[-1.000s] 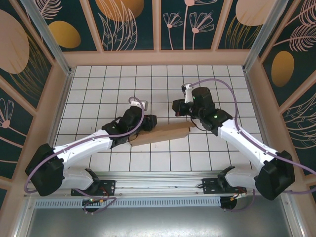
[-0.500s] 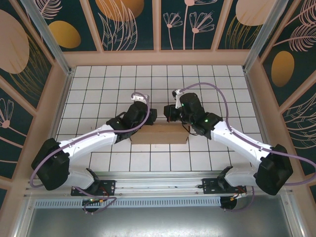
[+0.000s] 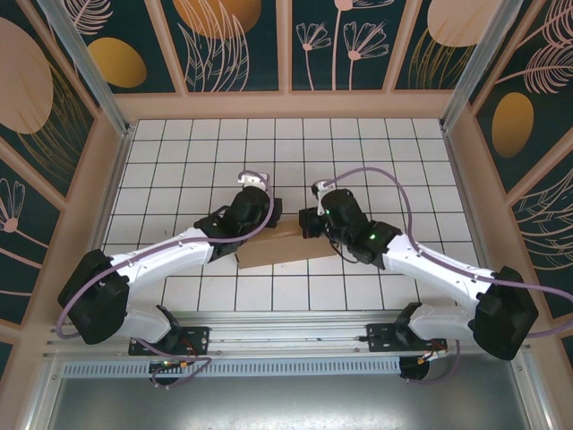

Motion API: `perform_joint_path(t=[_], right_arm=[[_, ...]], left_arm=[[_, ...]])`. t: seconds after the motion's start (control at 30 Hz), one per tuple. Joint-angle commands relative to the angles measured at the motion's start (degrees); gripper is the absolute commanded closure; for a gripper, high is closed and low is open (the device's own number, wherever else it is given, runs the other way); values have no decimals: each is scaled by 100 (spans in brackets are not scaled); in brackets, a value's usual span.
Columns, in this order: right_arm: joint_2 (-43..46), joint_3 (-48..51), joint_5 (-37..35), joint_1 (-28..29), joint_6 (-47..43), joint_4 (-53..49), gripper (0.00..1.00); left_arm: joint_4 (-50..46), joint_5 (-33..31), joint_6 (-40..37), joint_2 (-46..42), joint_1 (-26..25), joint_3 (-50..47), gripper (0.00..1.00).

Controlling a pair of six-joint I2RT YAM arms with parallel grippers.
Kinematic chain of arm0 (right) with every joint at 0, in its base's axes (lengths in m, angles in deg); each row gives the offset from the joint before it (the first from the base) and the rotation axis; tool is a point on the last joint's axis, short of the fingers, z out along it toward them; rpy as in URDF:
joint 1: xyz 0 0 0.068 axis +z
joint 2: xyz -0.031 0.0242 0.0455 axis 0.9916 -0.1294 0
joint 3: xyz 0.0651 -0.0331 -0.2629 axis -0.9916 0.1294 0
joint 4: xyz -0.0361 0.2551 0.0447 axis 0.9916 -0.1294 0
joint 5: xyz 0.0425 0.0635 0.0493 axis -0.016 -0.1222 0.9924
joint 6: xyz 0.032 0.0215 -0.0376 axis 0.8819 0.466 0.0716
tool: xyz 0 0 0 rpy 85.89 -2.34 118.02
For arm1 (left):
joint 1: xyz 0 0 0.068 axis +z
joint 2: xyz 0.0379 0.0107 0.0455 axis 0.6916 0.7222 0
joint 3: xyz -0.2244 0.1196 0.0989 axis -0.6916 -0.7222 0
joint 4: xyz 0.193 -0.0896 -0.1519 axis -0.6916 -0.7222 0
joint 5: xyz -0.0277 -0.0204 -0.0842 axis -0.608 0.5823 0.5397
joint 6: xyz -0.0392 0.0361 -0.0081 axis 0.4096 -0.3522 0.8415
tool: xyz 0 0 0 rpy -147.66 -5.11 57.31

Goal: Fold the paper box

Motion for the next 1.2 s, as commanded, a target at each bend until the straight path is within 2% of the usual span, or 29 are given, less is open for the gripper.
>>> perform_joint_path(t=[0.0, 0.27, 0.4, 0.57, 0.93, 1.17], right_arm=[[92, 300, -388, 271, 207, 198, 93], [20, 665, -910, 498, 530, 352, 94], [113, 700, -1105, 558, 540, 409, 94], [152, 727, -1082, 585, 540, 454, 95], [104, 672, -1150, 644, 549, 432, 95], [108, 631, -1168, 649, 531, 423, 95]], left_arm=[[259, -180, -164, -149, 17, -40, 55], [-67, 73, 77, -669, 17, 245, 53], [-81, 756, 655, -1048, 21, 44, 52], [583, 1471, 1466, -1209, 18, -748, 51], [1058, 1373, 1765, -1152, 22, -1652, 51], [721, 1248, 1453, -1393, 23, -1433, 51]])
